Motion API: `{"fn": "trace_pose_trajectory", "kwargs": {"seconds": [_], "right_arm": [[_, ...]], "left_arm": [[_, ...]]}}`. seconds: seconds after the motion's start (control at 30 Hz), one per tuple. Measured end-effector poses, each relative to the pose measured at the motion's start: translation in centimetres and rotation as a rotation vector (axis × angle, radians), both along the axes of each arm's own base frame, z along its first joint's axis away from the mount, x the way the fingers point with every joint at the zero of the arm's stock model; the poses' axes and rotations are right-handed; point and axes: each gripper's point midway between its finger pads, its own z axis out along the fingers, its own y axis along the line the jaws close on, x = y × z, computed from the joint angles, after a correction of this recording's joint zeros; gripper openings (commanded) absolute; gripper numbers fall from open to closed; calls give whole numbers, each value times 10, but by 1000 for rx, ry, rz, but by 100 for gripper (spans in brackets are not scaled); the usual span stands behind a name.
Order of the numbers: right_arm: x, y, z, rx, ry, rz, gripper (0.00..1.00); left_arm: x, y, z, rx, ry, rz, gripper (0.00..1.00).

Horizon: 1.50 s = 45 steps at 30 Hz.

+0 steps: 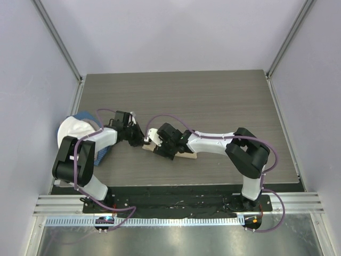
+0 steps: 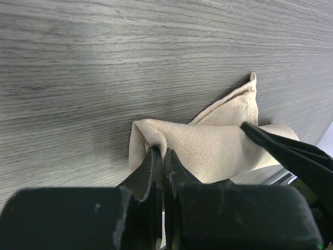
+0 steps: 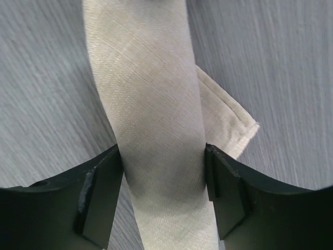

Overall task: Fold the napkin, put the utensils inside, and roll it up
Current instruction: Roll the napkin with the utensil

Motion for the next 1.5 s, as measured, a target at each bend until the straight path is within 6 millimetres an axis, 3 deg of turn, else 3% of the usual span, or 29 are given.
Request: {"fn": "trace_pose_trajectory", "kwargs": {"seconds": [0.1,0.13,0.3,0.4,0.67,1.0,1.3,1.5], "right_arm": [[-1,2,-3,14,76,12,54],[-2,2,-5,20,111,16,52],[-1,5,-7,80,309,16,40],[2,6,-6,133,433,0,37],[-15,17,-6,279,798,-15,33],[-39,11,-8,409,1270,-119,32],[-44,8,-9,421,1391,-174,32],[-43,8,-9,418,1425,-203,34]], "left_arm": [[0,0,1,2,-4,-9,7],[0,0,1,3,-5,-11,18],[4,4,1,21,-14,-1,53],[7,9,5,42,-33,13,62],[8,19,32,66,-163,44,63],[-9,24,26,65,-189,50,58],[-1,18,27,20,-239,54,45],[-5,10,18,-32,-224,49,35]]}}
